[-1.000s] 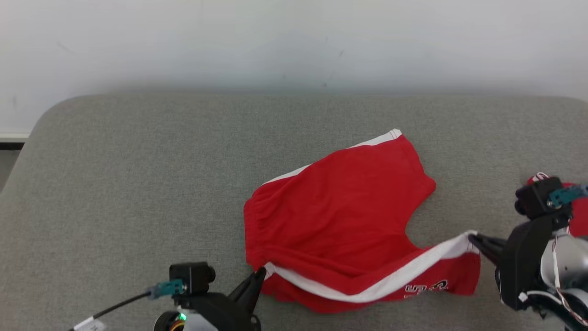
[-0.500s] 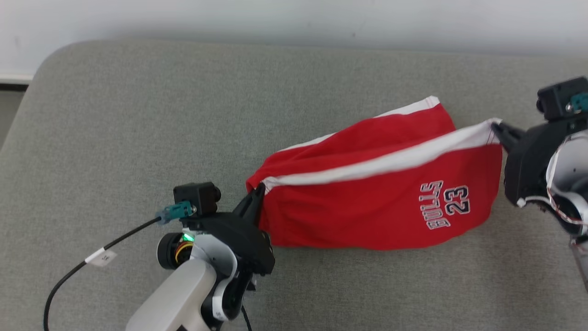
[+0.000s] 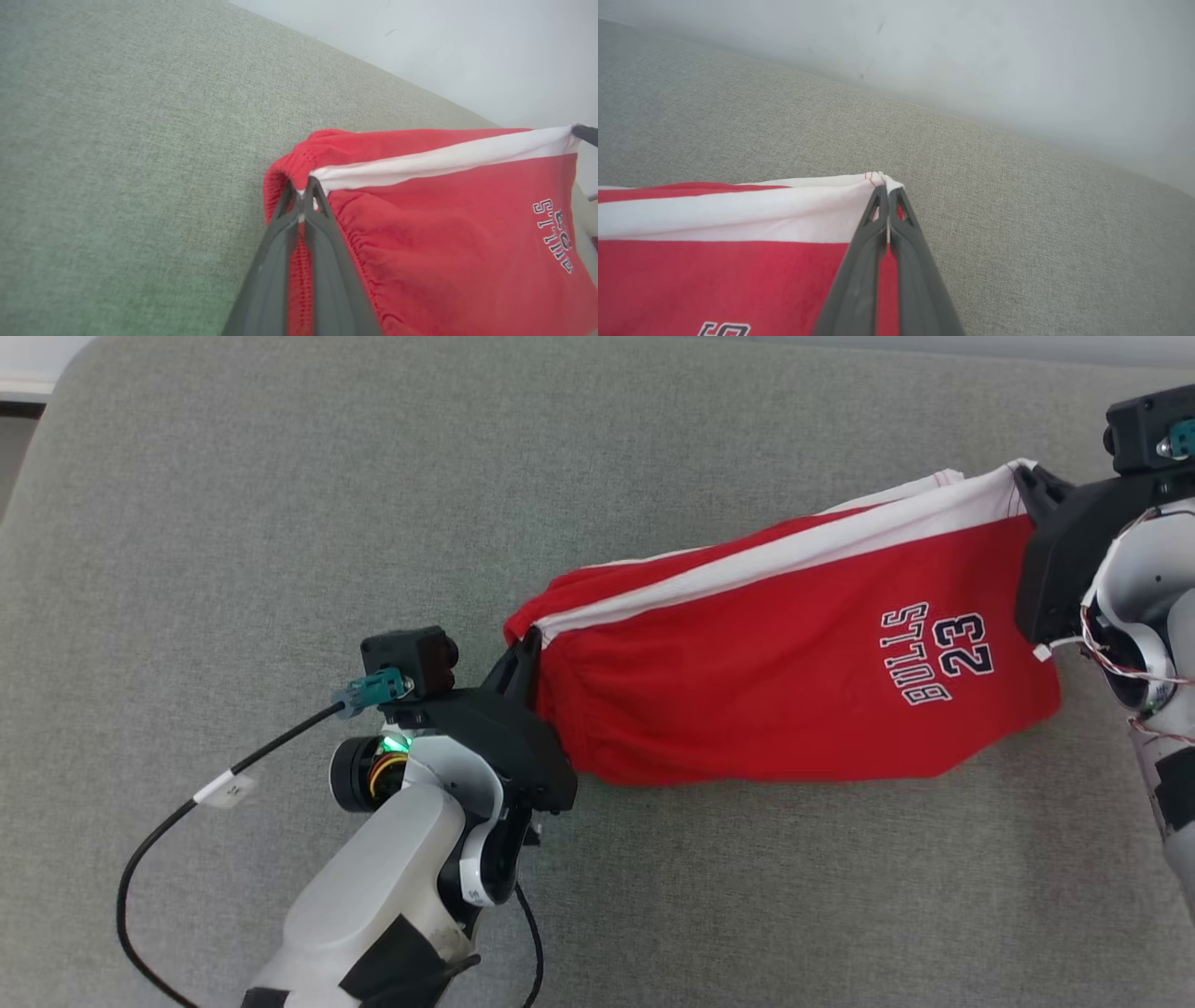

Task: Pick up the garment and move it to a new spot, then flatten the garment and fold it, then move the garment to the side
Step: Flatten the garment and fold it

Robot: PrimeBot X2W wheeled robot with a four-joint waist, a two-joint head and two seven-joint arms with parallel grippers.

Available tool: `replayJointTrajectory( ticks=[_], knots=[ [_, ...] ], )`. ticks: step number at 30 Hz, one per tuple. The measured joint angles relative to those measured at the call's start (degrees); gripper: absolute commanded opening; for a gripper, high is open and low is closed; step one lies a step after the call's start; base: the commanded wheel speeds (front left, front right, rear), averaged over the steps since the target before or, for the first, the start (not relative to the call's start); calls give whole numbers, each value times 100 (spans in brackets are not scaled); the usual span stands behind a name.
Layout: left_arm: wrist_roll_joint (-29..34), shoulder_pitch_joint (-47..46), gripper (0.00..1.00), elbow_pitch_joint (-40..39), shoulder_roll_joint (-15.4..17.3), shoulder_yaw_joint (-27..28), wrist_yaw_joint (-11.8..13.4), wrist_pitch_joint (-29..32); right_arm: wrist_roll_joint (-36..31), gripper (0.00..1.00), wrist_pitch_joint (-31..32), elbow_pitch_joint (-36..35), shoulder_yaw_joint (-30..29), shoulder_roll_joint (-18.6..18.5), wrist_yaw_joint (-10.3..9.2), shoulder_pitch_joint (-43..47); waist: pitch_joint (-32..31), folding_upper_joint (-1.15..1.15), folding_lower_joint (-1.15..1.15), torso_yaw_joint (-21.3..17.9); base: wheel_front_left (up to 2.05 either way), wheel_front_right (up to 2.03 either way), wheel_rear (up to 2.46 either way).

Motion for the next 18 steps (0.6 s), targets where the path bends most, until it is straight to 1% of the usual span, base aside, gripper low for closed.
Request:
replayJointTrajectory(
  ticks=[4, 5, 6, 11, 15, 18],
  knots=[
    [7, -160, 0, 189, -93, 1, -4, -83, -148, 0, -333, 490, -45, 155, 0, -251, 70, 0, 0, 72, 0, 0, 0],
    [7, -193, 36, 238, -114, 4, -4, -115, -152, 83, -402, 600, -64, 209, 0, -298, 71, 0, 0, 83, 0, 0, 0],
    [5, -221, 100, 291, -130, -1, -21, -125, -162, 100, -453, 715, -62, 259, 0, -329, 62, 0, 0, 89, 0, 0, 0],
    [-20, -225, 100, 513, -168, 7, -100, -334, -79, 100, -651, 1090, -53, 420, 0, -421, -70, 0, -1, 66, 0, 0, 0],
    [1, -147, 100, 602, -143, 14, -136, -512, 69, 100, -676, 1216, -22, 380, 0, -392, -207, 0, -1, 52, 0, 0, 0],
    [55, 10, 100, 624, -71, 10, -178, -730, 190, 100, -579, 1341, -78, 304, 0, -282, -369, 0, -2, 38, 0, 0, 0]
  ],
)
